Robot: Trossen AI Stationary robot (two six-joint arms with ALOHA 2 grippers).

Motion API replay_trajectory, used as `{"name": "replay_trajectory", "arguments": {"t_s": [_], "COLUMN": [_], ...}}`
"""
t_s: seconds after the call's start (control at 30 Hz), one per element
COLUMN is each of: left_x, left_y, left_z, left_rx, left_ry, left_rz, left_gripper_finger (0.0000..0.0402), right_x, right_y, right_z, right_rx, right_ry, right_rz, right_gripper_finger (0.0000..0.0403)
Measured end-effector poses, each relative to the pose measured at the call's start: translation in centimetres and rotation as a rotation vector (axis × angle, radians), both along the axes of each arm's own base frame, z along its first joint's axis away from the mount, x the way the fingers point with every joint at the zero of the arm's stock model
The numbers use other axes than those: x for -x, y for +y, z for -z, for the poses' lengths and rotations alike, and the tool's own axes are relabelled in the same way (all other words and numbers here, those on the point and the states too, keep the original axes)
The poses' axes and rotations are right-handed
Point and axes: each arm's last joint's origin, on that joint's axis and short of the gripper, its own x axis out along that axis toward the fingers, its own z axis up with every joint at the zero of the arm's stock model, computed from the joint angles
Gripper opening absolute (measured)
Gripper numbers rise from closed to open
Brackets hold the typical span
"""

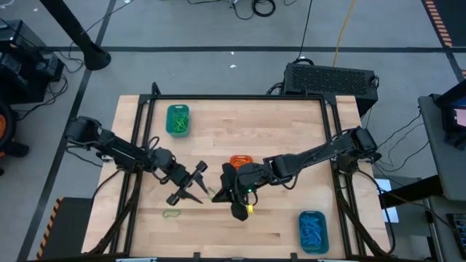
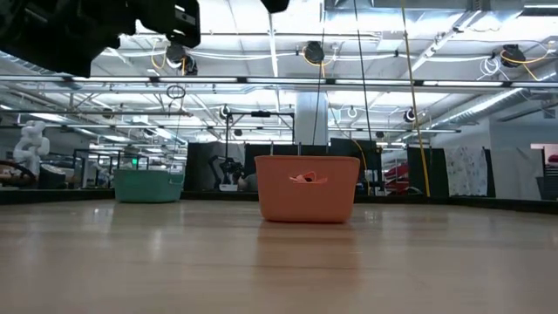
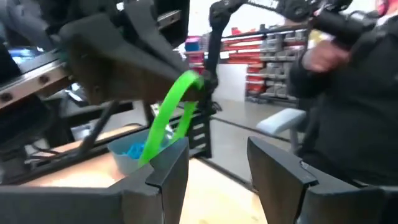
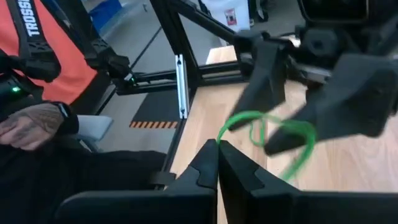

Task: Sort rubber bands into baskets
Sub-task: Put the green rubber band into the green bin

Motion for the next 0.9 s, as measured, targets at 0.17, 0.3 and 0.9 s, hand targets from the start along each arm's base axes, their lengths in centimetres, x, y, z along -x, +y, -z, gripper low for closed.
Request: {"name": "replay_trajectory", "arguments": {"t_s": [0.17, 0.3, 0.9], "left_x": [-0.38, -0.45, -0.56], "left_y": [0.25, 0.33, 0.52], "left_z": [0.32, 0.34, 0.58], "left_rx": [-0.001, 0.002, -0.004], "left_ry": [0.008, 0.010, 0.035], "left_rz": [-0.146, -0.182, -0.247], "left_gripper_finger": [0.0171, 0.0171, 0.0171], "right_x": [-0.08, -0.04, -0.04], "right_y": [0.02, 0.01, 0.02], "right_z": [-0.24, -0.16, -0.16], "right_rx": [0.001, 0.004, -0.003], "right_ry": [-0.027, -0.017, -0.015], "right_rz": [-0.003, -0.004, -0.007], "right_gripper_finger": [0.0000, 0.0000, 0.0000]}}
